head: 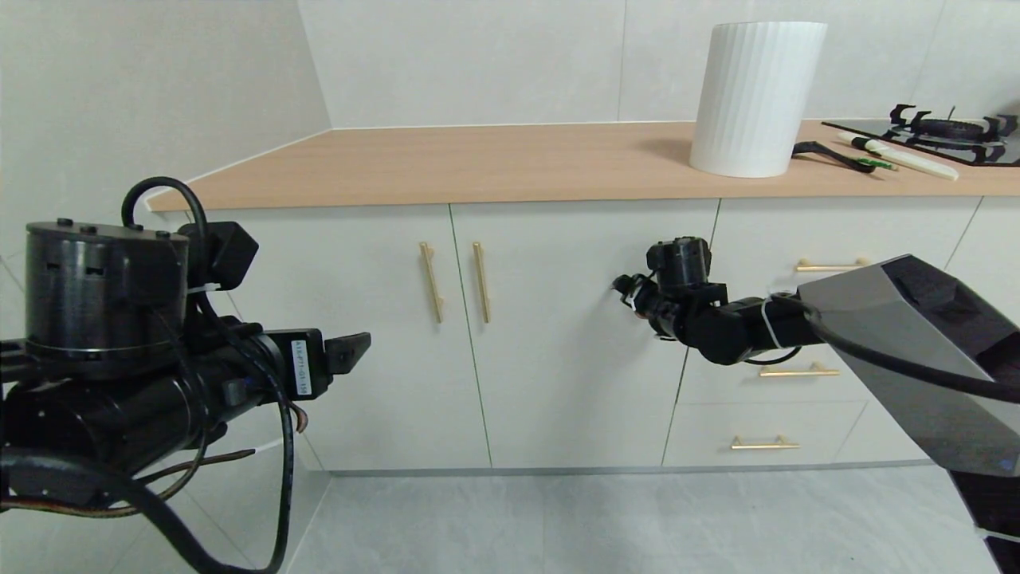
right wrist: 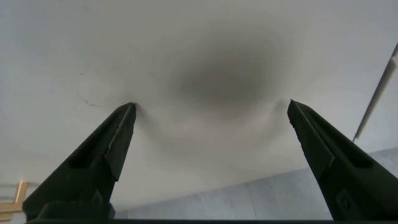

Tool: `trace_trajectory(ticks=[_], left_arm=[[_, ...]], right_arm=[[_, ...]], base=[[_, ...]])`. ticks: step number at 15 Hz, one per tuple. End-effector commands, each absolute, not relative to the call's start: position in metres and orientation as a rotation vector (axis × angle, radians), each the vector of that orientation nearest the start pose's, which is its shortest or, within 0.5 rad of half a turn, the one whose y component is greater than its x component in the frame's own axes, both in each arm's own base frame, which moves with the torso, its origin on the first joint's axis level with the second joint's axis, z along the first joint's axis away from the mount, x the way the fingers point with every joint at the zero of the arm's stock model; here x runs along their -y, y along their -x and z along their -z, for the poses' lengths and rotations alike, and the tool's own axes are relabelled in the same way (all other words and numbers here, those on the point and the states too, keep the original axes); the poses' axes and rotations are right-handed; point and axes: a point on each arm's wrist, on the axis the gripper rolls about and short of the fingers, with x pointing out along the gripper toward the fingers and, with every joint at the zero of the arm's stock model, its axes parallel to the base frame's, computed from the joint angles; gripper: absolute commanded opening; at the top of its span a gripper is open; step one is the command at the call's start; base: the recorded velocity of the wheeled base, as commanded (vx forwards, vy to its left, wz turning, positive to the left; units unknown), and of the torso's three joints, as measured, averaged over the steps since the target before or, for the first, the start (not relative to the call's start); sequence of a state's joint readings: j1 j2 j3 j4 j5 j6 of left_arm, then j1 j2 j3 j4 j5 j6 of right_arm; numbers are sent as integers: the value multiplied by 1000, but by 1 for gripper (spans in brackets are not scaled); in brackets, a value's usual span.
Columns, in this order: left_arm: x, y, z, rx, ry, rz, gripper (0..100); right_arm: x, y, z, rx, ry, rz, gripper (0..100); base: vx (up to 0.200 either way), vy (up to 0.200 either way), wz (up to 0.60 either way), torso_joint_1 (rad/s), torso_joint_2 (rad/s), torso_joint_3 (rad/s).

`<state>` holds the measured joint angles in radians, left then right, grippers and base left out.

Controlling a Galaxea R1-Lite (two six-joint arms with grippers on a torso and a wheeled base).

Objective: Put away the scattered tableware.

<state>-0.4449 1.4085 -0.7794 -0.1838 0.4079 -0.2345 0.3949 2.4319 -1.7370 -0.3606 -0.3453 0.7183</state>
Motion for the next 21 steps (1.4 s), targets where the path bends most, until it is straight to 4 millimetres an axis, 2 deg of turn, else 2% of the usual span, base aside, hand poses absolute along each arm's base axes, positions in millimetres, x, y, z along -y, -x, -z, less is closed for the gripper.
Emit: trace_trajectory(ticks=[1, 3, 5, 7, 9, 11, 12, 13, 16, 17, 18, 19, 20, 21], left_arm=[[90, -211, -210, -411, 45, -14, 100], [90, -210, -210, -410, 45, -12, 100], [90, -210, -211, -406, 47, -11, 100], [87, -204, -217, -381, 60, -10, 100], [80, -189, -225, -366, 67, -7, 100], [63, -153, -228, -363, 71, -3, 100], [54, -134, -227, -335, 84, -2, 100], [45, -117, -227, -299, 100, -3, 100], [16, -58, -225, -205, 118, -15, 100], [9, -42, -222, -205, 114, -16, 100], [0, -21, -217, -195, 114, -15, 100], [-3, -15, -215, -189, 115, -14, 100], [-11, 4, -207, -170, 124, -29, 100], [-14, 12, -196, -174, 125, -83, 100]], right_arm=[[-187, -469, -110, -309, -591, 71, 100], [-184, -458, -122, -313, -589, 68, 100], [-179, -431, -150, -306, -592, 52, 100], [-162, -386, -194, -268, -600, 39, 100], [-136, -333, -236, -196, -576, 58, 100], [-101, -270, -264, -118, -524, 104, 100], [-85, -236, -270, -87, -495, 111, 100], [-66, -207, -269, -67, -464, 136, 100], [-18, -124, -244, -20, -325, 186, 100], [-10, -101, -238, 13, -284, 163, 100], [-3, -67, -235, 82, -205, 112, 100], [-2, -56, -232, 98, -173, 103, 100], [3, -19, -225, 139, -104, 100, 100], [5, 2, -217, 146, -102, 100, 100]], base=[[0, 0, 0, 0, 0, 0], [0, 0, 0, 0, 0, 0], [0, 0, 0, 0, 0, 0], [0, 0, 0, 0, 0, 0], [0, 0, 0, 0, 0, 0], [0, 0, 0, 0, 0, 0], [0, 0, 0, 0, 0, 0], [0, 0, 0, 0, 0, 0], [0, 0, 0, 0, 0, 0], [0, 0, 0, 0, 0, 0], [0, 0, 0, 0, 0, 0], [0, 0, 0, 0, 0, 0], [0, 0, 0, 0, 0, 0], [0, 0, 0, 0, 0, 0]])
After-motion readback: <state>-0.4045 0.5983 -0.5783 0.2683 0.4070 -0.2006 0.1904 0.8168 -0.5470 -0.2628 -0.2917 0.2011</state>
